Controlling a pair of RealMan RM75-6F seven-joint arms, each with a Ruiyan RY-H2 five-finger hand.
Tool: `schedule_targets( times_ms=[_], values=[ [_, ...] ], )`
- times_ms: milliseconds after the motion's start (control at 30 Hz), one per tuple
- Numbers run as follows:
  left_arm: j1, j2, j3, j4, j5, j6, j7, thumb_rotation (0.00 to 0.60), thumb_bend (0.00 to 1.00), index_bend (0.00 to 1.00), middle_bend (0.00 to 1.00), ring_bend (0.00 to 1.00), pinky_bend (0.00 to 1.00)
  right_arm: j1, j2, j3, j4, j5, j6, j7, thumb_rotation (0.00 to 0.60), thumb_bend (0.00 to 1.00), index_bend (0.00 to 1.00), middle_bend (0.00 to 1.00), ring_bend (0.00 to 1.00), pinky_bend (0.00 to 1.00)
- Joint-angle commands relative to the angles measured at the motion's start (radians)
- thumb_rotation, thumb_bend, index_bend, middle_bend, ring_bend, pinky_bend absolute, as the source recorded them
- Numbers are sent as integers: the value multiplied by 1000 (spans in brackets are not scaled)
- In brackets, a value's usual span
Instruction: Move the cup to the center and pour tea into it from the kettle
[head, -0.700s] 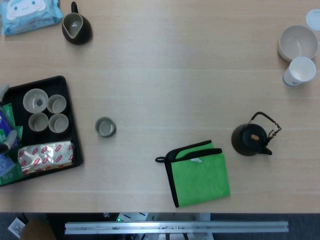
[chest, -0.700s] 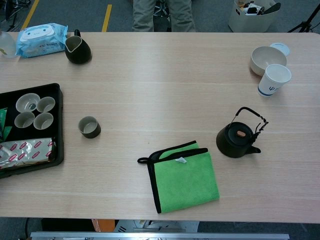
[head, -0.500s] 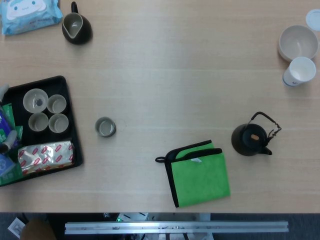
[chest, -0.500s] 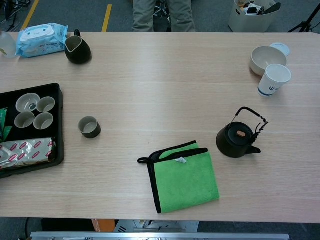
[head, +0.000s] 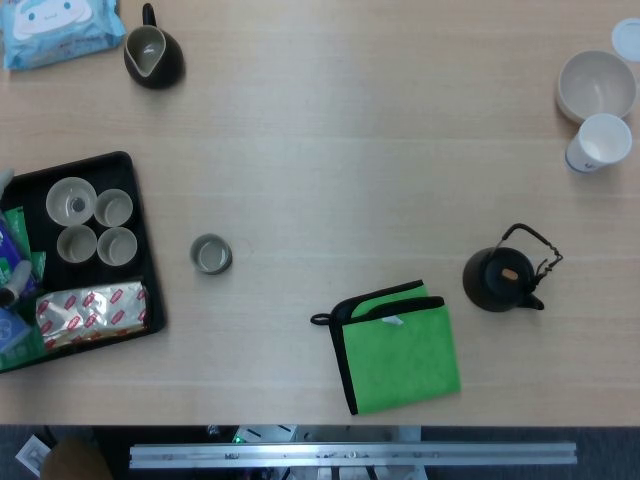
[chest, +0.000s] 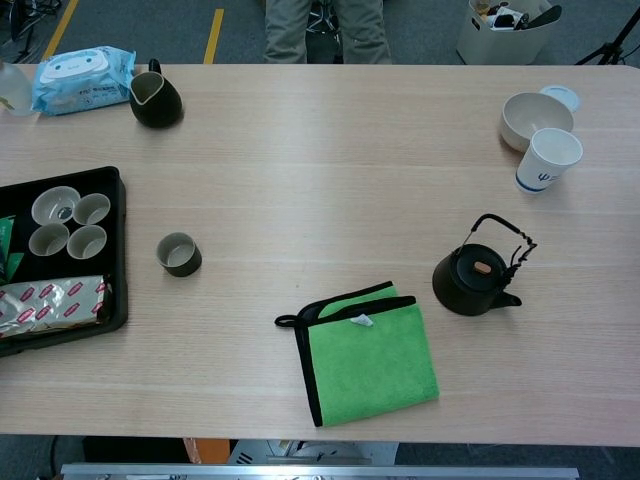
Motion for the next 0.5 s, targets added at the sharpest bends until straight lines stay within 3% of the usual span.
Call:
schedule_targets(
  times_ms=[33,233,500],
  values=[
    [-1,0,-1,-1,1,-1,-1,600,283,52,35,19,15,22,4,-6,-20,-24,-24,-21,600,110,350,313,196,134],
    [1,4,-1,-7,3,4,-3,600,282,52,35,19,15,64,-7,-12,-33,-60,-76,-80,600,14,350,312,196,134],
    [4,12,1,-12,-3,4,-1,600,282,52,35,19,16,118,-50,-15,-26,-73,-158,-195,600,0,322,298,179,134]
  ],
)
